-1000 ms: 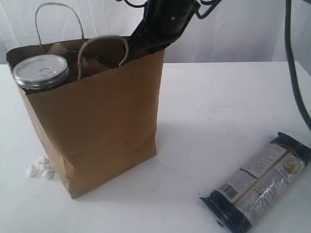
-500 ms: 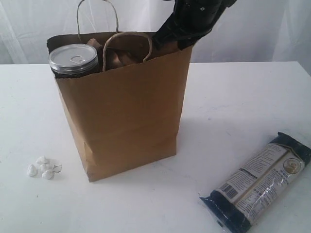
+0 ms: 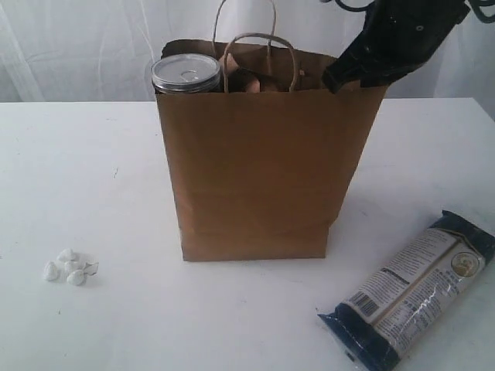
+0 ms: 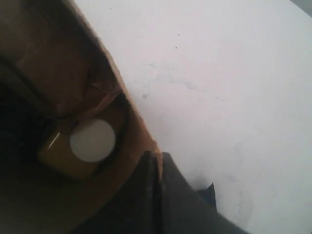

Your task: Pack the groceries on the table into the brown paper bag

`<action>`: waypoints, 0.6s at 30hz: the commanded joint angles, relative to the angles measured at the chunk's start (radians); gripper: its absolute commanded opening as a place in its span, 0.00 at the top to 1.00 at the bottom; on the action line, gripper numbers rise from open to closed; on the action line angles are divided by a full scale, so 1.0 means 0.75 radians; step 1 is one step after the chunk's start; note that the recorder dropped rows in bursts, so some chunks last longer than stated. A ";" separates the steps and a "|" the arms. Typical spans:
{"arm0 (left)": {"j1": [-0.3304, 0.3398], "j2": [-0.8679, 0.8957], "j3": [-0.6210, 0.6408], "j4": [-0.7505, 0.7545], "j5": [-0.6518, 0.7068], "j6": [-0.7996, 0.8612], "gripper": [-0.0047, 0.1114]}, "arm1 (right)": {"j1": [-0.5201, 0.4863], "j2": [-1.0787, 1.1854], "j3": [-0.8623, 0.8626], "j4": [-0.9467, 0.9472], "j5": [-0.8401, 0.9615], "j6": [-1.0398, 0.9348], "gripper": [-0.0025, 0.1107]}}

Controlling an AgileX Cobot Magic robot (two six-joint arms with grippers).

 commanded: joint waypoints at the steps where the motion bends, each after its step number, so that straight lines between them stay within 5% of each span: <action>1: -0.008 -0.008 0.005 0.005 0.007 -0.009 0.96 | -0.015 -0.029 0.019 -0.035 -0.027 -0.014 0.98; 13: -0.008 -0.008 0.005 0.005 0.007 -0.009 0.96 | 0.030 -0.029 0.019 0.174 -0.088 -0.105 0.97; 18: -0.008 -0.008 0.005 0.005 0.007 -0.009 0.96 | 0.038 -0.032 0.019 0.179 -0.127 -0.105 0.77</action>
